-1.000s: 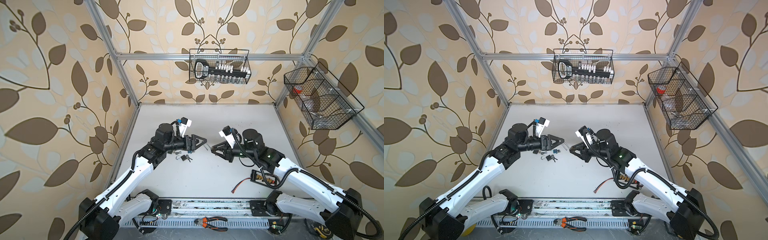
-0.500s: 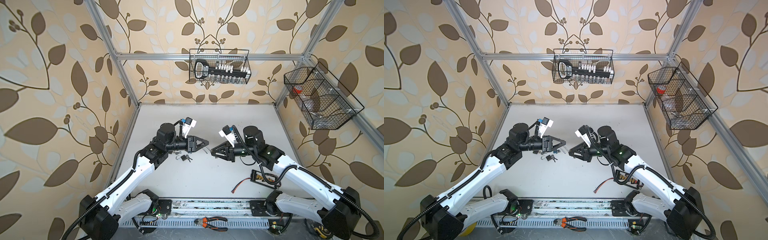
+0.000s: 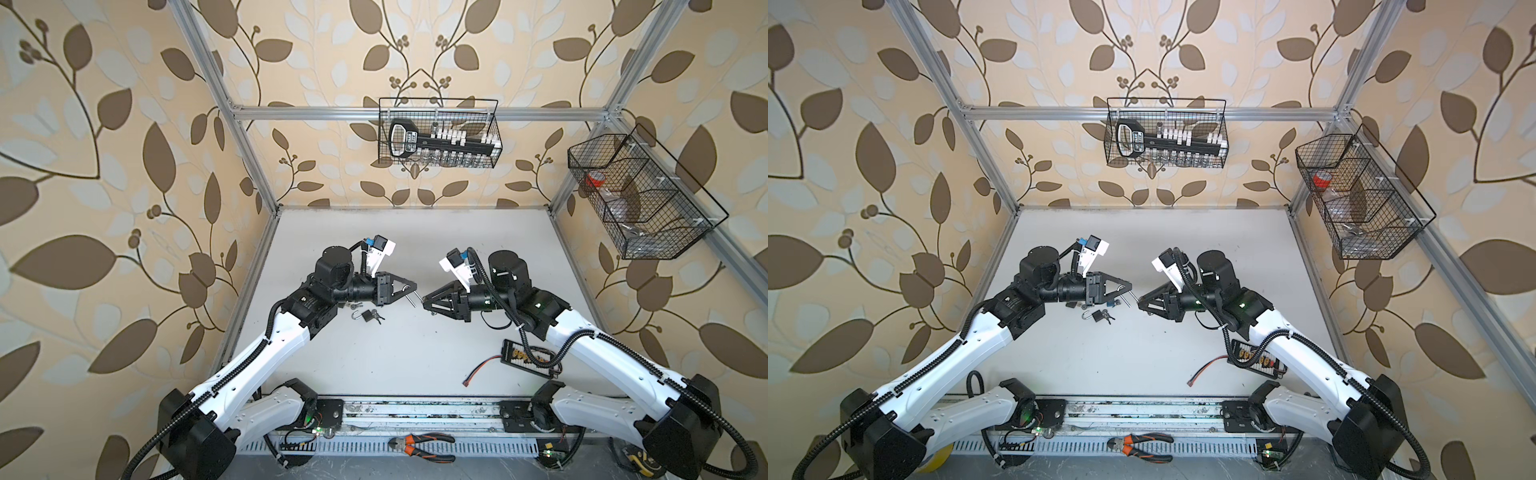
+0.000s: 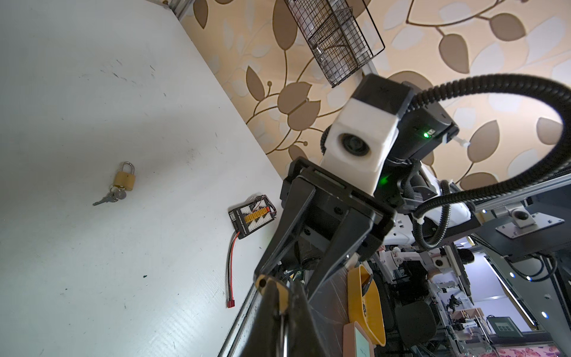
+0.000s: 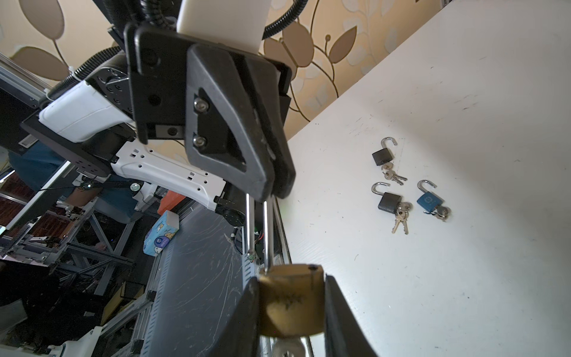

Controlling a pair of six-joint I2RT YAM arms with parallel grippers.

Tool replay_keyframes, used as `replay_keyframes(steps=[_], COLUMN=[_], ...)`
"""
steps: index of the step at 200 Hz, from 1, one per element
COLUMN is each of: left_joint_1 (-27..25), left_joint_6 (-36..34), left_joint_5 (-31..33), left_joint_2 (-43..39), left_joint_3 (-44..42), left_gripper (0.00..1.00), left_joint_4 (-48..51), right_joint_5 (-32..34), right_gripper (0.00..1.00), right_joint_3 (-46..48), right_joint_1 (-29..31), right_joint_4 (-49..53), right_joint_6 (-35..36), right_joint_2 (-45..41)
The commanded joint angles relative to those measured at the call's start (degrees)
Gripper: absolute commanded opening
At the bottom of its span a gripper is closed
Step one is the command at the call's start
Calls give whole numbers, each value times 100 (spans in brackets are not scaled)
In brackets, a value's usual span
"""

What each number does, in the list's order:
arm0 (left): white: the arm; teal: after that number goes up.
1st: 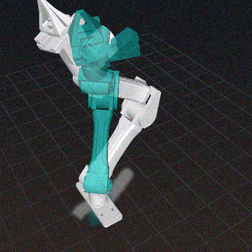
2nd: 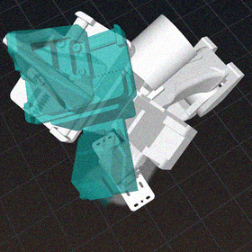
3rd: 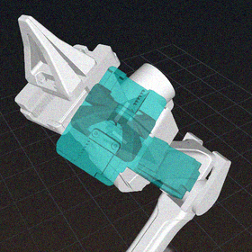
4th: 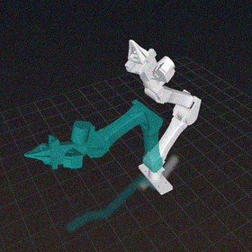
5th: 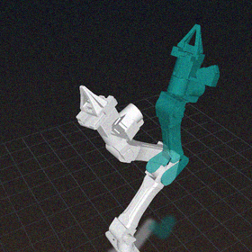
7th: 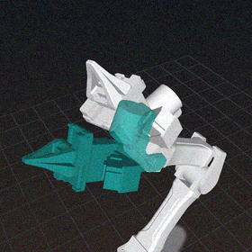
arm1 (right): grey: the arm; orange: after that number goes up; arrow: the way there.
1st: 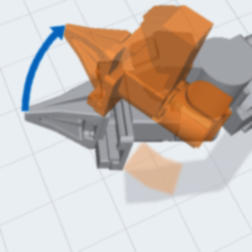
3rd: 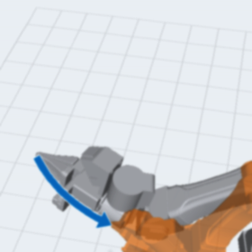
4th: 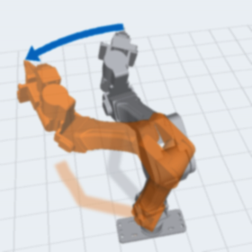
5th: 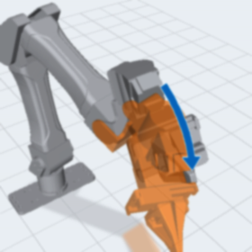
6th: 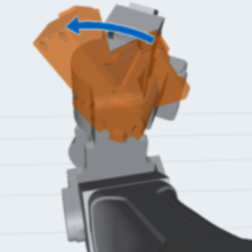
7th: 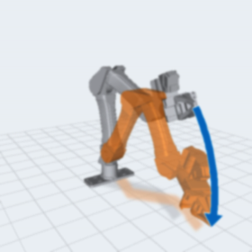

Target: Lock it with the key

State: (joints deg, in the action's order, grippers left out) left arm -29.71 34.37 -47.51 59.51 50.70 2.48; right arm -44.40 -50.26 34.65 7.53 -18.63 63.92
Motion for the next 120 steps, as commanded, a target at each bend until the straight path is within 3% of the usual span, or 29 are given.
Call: replay_keyframes(steps=[1, 8, 20, 53, 79, 98, 120], left_joint_1=[-54, -68, -70, -67, -69, -70, -65], left_joint_6=[-193, -185, -151, 229, 678, 879, 1021], left_joint_5=[88, 126, 228, 603, 783, 1085, 1365], left_joint_2=[0, -13, -51, -130, -177, -326, -451], left_joint_3=[326, 375, 444, 584, 570, 559, 573], left_gripper=[0, 0, 0, 0, 0, 0, 0], left_joint_4=[70, 118, 173, 188, -79, -161, -141], right_joint_5=[-170, -85, 250, 1777, 2759, 2870, 2503], right_gripper=[16, 36, 61, 92, 96, 100, 100], right_joint_3=[-177, -182, -214, 80, 537, 577, 843], right_joint_1=[-18, -24, -16, -11, -22, -18, 4], right_joint_4=[-310, -369, -401, -864, -1302, -1303, -1854], right_joint_6=[8, 6, 48, 177, 292, 323, 178], right_joint_2=[-159, -209, -356, -1000, -1367, -1467, -1559])
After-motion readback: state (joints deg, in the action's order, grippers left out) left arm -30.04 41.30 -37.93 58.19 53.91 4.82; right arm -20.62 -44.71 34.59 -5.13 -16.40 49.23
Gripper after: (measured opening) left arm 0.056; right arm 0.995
